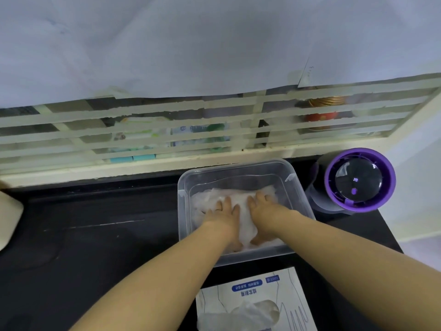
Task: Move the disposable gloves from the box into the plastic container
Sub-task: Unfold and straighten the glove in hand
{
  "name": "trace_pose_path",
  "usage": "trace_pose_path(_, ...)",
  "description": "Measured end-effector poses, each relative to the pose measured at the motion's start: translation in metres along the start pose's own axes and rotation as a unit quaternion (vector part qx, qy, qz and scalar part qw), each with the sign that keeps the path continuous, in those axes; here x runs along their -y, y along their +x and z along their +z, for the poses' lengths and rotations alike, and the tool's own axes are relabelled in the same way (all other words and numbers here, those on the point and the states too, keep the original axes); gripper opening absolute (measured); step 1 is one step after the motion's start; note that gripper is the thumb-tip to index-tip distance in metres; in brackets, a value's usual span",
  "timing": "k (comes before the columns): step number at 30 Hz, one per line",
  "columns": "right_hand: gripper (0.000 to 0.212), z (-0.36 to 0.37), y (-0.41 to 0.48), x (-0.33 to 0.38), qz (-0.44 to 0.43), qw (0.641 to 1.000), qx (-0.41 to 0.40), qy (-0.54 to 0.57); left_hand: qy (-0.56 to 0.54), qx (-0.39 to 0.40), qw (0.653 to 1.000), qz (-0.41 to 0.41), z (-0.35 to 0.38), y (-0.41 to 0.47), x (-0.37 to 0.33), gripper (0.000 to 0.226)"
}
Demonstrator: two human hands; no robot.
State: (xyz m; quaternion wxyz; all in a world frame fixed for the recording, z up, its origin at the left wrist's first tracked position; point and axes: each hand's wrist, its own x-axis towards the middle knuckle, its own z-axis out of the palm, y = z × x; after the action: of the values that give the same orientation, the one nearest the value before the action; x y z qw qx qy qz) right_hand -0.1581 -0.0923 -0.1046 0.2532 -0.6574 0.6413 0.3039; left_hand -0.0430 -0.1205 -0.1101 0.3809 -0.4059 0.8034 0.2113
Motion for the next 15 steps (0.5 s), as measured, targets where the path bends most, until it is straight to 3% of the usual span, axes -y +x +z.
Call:
trace_pose_path(4, 0.116, 0.003, -0.001, -0.002, 0.021, 1.0, 0.011, -0.011, 0.01, -0.006, 1.0, 0.012, -0.001, 0.002, 0.013, 0.097)
trace_pose_path(7, 0.115, 0.0, -0.002, -0.001, 0.023, 1.0, 0.016, -0.003, -0.036, -0.082, 0.996, 0.01, -0.009, 0.006, 0.021, 0.058)
trace_pose_path(9, 0.114, -0.004, -0.002, -0.002, 0.022, 0.999, 0.035, 0.021, -0.037, -0.138, 0.99, -0.011, -0.011, 0.009, 0.025, 0.045)
trace_pose_path(11, 0.116, -0.007, 0.0, -0.003, 0.024, 0.997, 0.053, 0.058, -0.051, -0.151, 0.987, 0.001, -0.008, 0.01, 0.025, 0.051)
trace_pose_path(15, 0.116, -0.003, 0.001, 0.001, 0.03, 0.996, 0.072, 0.046, -0.006, -0.115, 0.993, 0.003, 0.007, 0.01, 0.023, 0.096)
